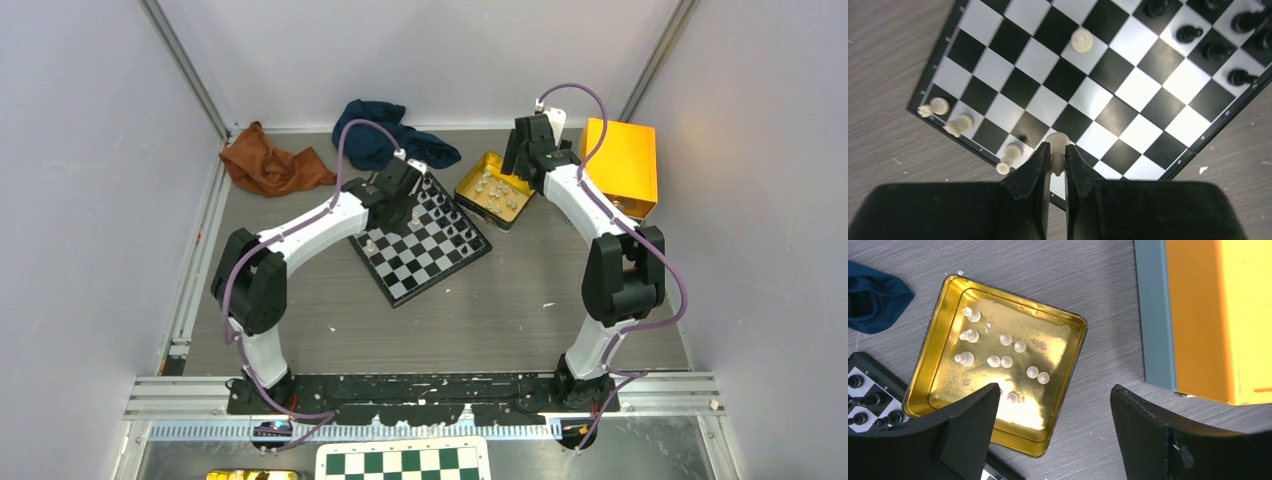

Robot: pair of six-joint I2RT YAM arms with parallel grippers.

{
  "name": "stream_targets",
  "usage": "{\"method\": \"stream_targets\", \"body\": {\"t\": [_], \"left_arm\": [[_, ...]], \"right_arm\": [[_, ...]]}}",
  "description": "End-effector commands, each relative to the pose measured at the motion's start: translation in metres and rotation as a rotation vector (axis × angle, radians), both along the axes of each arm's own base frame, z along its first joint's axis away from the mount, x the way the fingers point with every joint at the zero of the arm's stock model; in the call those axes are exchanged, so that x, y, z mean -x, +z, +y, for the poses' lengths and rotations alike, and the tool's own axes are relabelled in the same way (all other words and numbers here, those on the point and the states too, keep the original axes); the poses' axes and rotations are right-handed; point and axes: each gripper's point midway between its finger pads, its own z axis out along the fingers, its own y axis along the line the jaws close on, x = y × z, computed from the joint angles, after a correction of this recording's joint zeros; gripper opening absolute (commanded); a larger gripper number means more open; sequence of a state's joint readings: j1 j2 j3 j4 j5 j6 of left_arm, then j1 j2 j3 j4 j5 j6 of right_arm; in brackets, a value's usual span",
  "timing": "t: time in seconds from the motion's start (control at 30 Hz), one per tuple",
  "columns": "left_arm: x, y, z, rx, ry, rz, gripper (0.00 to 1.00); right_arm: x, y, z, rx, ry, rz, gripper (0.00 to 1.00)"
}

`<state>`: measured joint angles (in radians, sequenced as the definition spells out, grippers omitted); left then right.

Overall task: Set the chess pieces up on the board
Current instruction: Pick up the chess piece from the chessboard, then place the chess piece on the chessboard.

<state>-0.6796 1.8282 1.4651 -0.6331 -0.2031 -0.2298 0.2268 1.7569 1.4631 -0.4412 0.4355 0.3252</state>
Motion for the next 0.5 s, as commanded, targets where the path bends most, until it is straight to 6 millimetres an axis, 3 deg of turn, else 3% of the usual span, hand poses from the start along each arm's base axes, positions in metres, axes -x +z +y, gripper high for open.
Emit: {"method": "stream_targets", "body": {"t": [0.0,0.47], "left_arm": [[-0.018,0.045,0.012,0.002,0.096,-0.116,0.04],[-0.028,0.031,0.063,0.044,0.342,-0.054,0.00]], "right_arm": [[-0.014,0.022,-0.001,-0.004,-0.010,-0.073,0.86],[-0.016,0.023,0.002,-0.008,-0.001,-0.075,0.86]]}}
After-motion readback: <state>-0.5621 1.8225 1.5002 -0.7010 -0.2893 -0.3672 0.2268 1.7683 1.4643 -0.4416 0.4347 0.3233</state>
